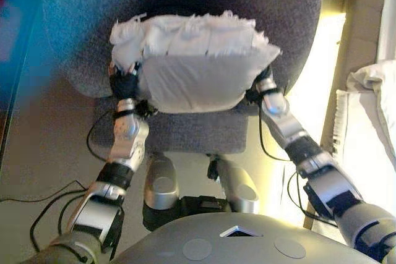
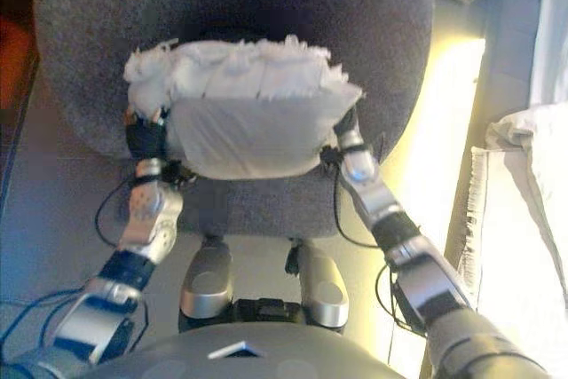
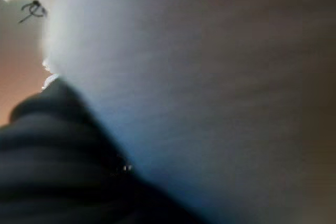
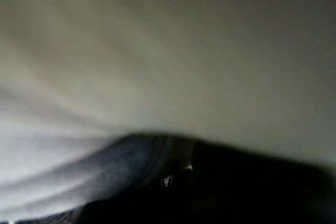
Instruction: Pick up the cushion and take it to the sofa
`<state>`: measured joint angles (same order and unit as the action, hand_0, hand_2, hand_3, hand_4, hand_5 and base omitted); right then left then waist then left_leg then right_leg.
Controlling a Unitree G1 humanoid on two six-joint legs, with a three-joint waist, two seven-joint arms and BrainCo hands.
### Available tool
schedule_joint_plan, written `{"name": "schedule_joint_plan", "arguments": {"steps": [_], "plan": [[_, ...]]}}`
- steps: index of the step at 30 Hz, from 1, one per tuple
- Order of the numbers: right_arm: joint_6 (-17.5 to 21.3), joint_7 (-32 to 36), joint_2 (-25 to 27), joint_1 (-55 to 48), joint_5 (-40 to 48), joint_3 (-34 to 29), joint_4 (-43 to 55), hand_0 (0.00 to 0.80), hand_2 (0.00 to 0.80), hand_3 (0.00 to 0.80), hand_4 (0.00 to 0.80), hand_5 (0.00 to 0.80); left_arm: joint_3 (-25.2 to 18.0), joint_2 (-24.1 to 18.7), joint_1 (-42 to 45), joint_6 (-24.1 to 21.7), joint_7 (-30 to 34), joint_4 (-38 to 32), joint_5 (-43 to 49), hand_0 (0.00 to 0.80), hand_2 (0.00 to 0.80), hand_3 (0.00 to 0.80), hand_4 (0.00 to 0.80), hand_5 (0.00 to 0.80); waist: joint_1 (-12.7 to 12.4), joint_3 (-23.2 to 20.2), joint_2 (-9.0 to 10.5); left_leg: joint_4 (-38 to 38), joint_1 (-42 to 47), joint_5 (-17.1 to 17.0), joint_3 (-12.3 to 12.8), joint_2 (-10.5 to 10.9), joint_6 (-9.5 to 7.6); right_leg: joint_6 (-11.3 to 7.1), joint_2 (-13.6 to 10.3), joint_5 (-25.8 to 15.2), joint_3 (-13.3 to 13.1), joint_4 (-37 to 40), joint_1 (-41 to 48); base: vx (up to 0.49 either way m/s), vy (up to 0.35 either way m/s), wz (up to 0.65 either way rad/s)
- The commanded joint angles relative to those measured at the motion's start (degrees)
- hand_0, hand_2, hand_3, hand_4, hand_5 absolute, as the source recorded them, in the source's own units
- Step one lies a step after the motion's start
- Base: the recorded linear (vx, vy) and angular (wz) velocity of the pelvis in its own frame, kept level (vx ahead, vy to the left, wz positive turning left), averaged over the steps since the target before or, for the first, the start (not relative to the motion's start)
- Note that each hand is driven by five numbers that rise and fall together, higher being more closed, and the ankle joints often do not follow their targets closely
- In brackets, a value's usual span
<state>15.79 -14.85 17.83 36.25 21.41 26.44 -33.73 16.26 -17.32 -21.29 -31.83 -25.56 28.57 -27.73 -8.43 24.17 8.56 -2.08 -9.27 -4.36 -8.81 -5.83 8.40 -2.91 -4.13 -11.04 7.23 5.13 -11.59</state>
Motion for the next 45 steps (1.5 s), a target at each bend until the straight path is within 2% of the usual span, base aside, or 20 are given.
{"name": "schedule_joint_plan", "arguments": {"steps": [1,3,6,7,8,9,10,11,12,13,18,22,27,31,34,35,38,45], "plan": [[1.28,2.18,-4.35,11.99,2.78,6.9,-0.32,0.8,0.8,0.8,0.8,0.8,6.65,4.18,-11.04,-2.28,-0.94,0.59,7.45,0.8,0.8,0.8,0.8,0.8,-1.0,3.04,0.42,-0.62,-2.26,2.71,1.64,2.5,-3.85,-3.65,-1.26,5.21,-0.2,-0.13,2.34,-0.092,0.062,0.02],[0.9,2.15,-4.5,14.46,2.99,6.42,-3.62,0.8,0.8,0.8,0.8,0.8,6.69,4.82,-12.88,-1.81,-1.33,2.82,7.57,0.8,0.8,0.8,0.8,0.8,-1.04,3.47,0.08,-0.81,-2.76,2.24,1.62,2.62,-3.66,-3.54,-1.31,5.12,0.11,-0.13,1.84,-0.075,0.086,0.08],[-1.55,0.75,-3.75,21.23,2.77,5.46,-11.91,0.8,0.8,0.8,0.8,0.8,6.21,5.82,-18.55,1.34,-2.56,9.58,5.11,0.8,0.8,0.8,0.8,0.8,-0.64,4.76,-0.99,-1.48,-4.27,0.76,2.18,2.8,-3.24,-3.47,-1.54,4.65,0.62,-0.13,0.15,-0.109,0.137,0.11],[-2.16,0.25,-3.43,22.31,2.94,5.45,-13.05,0.8,0.8,0.8,0.8,0.8,6.18,5.74,-19.62,2.59,-2.58,10.87,4.5,0.656,0.656,0.656,0.656,0.656,-0.45,5.0,-1.15,-1.54,-4.58,0.54,2.34,2.84,-3.17,-3.48,-1.59,4.55,0.71,-0.13,-0.19,-0.094,0.127,0.06],[-2.79,-0.48,-2.91,23.48,3.18,5.08,-14.91,0.8,0.8,0.8,0.8,0.8,6.28,5.16,-21.17,4.3,-2.65,12.61,3.59,0.424,0.424,0.424,0.424,0.424,-0.12,5.31,-1.3,-1.56,-5.0,0.27,2.54,2.92,-3.09,-3.45,-1.63,4.42,0.73,-0.13,-0.68,-0.071,0.122,0.03],[-3.33,-0.81,-2.3,24.72,3.44,4.53,-16.54,0.8,0.8,0.8,0.8,0.8,6.19,4.63,-22.56,4.47,-2.89,14.38,2.82,0.091,0.091,0.091,0.091,0.091,0.18,5.47,-1.47,-1.61,-5.3,0.03,2.77,3.01,-3.02,-3.44,-1.7,4.29,0.78,-0.13,-1.08,-0.058,0.117,0.07],[-3.66,-1.31,-1.91,25.5,3.82,4.4,-17.25,0.496,0.496,0.496,0.496,0.496,5.99,4.26,-23.32,5.34,-3.4,15.17,2.28,0.0,0.0,0.0,0.0,0.0,0.35,5.59,-1.59,-1.64,-5.46,-0.08,2.91,3.03,-2.97,-3.43,-1.75,4.2,0.8,-0.13,-1.32,-0.038,0.124,0.05],[-3.33,-1.29,-0.9,26.22,4.28,3.68,-18.74,0.417,0.417,0.417,0.417,0.417,5.19,3.32,-24.22,5.31,-4.91,16.71,0.93,0.0,0.0,0.0,0.0,0.0,0.64,5.6,-1.83,-1.73,-5.58,-0.24,3.28,3.03,-2.85,-3.44,-1.88,4.17,0.94,-0.16,-1.62,-0.017,0.118,0.02],[-3.29,-1.62,-0.17,26.44,4.49,3.26,-19.36,0.179,0.179,0.179,0.179,0.179,4.16,2.49,-24.59,4.32,-6.54,17.74,-0.32,0.0,0.0,0.0,0.0,0.0,0.86,5.59,-1.98,-1.8,-5.53,-0.24,3.47,3.07,-2.79,-3.47,-1.97,4.22,0.93,-0.23,-1.74,-0.007,0.117,-0.03],[-3.25,-2.29,0.55,26.47,4.79,2.95,-19.46,0.0,0.0,0.0,0.0,0.0,3.29,1.66,-24.7,3.79,-7.81,18.11,-1.37,0.0,0.0,0.0,0.0,0.0,1.02,5.59,-2.08,-1.8,-5.49,-0.24,3.66,3.1,-2.72,-3.51,-2.05,4.26,0.95,-0.32,-1.87,-0.004,0.103,-0.03],[-1.16,-5.33,7.24,22.8,7.64,-1.36,-18.07,0.0,0.0,0.0,0.0,0.0,-3.93,-4.87,-20.21,1.24,-12.17,18.06,-7.24,0.0,0.0,0.0,0.0,0.0,1.12,5.53,-3.15,-1.4,-5.35,0.04,4.4,3.45,-2.6,-3.62,-2.69,4.83,1.21,-1.06,-2.35,0.016,0.048,0.01],[-0.69,-7.3,12.78,17.93,8.17,-5.72,-16.44,0.0,0.0,0.0,0.0,0.0,-15.86,-9.9,-12.84,-0.62,-13.02,19.44,-20.69,0.0,0.0,0.0,0.0,0.0,0.65,5.02,-3.99,-0.52,-4.83,1.01,4.73,3.68,-2.48,-3.9,-3.45,5.56,1.71,-1.21,-1.74,0.049,0.026,-0.02],[-0.01,-10.85,16.68,12.05,9.67,-11.6,-12.99,0.0,0.0,0.0,0.0,0.0,-26.09,-13.02,-5.53,-1.0,-15.18,18.87,-29.49,0.0,0.0,0.0,0.0,0.0,0.13,3.94,-4.9,0.43,-4.18,2.25,4.65,4.03,-2.57,-4.13,-4.22,6.36,2.77,-1.3,-0.73,0.035,-0.013,-0.01],[-2.08,-11.76,18.1,8.67,8.14,-14.18,-11.11,0.0,0.0,0.0,0.0,0.0,-32.19,-14.55,-1.88,-0.95,-16.52,21.94,-38.57,0.0,0.0,0.0,0.0,0.0,0.14,1.81,-5.49,0.0,-2.78,2.93,4.7,4.27,-2.69,-4.33,-4.62,6.99,3.46,-0.99,0.6,0.005,0.005,0.01],[-2.81,-12.19,18.55,5.83,7.75,-15.68,-9.51,0.0,0.0,0.0,0.0,0.0,-36.12,-14.34,1.14,0.56,-16.13,24.54,-47.62,0.0,0.0,0.0,0.0,0.0,0.55,-0.26,-5.86,-0.69,-1.22,3.37,4.89,4.32,-2.83,-4.46,-4.82,7.46,3.63,-0.89,1.65,0.05,0.036,0.09],[-3.0,-12.47,18.45,4.68,7.33,-16.42,-9.0,0.0,0.0,0.0,0.0,0.0,-37.01,-14.06,2.47,1.29,-15.91,26.08,-48.11,0.0,0.0,0.0,0.0,0.0,0.82,-1.14,-6.02,-0.99,-0.61,3.55,5.02,4.33,-2.88,-4.52,-4.85,7.63,3.56,-0.85,2.02,0.08,0.069,0.05],[-2.86,-12.25,19.05,-0.36,6.74,-19.59,-7.74,0.0,0.0,0.0,0.0,0.0,-38.22,-12.76,6.64,4.07,-19.78,28.22,-44.22,0.0,0.0,0.0,0.0,0.0,1.66,-3.66,-6.97,-2.15,1.03,3.82,5.17,4.56,-3.16,-4.74,-4.99,8.0,3.18,-0.72,2.98,0.081,0.086,0.03],[-0.82,-13.83,17.89,-14.13,5.68,-30.03,-6.32,0.0,0.0,0.0,0.0,0.0,-42.64,-8.17,17.58,10.64,-16.51,33.7,-42.45,0.0,0.0,0.0,0.0,0.0,2.59,-9.34,-8.58,-2.43,4.24,4.97,5.22,4.85,-3.74,-5.29,-5.53,8.44,2.75,-0.56,5.76,0.129,0.057,0.03]]}}
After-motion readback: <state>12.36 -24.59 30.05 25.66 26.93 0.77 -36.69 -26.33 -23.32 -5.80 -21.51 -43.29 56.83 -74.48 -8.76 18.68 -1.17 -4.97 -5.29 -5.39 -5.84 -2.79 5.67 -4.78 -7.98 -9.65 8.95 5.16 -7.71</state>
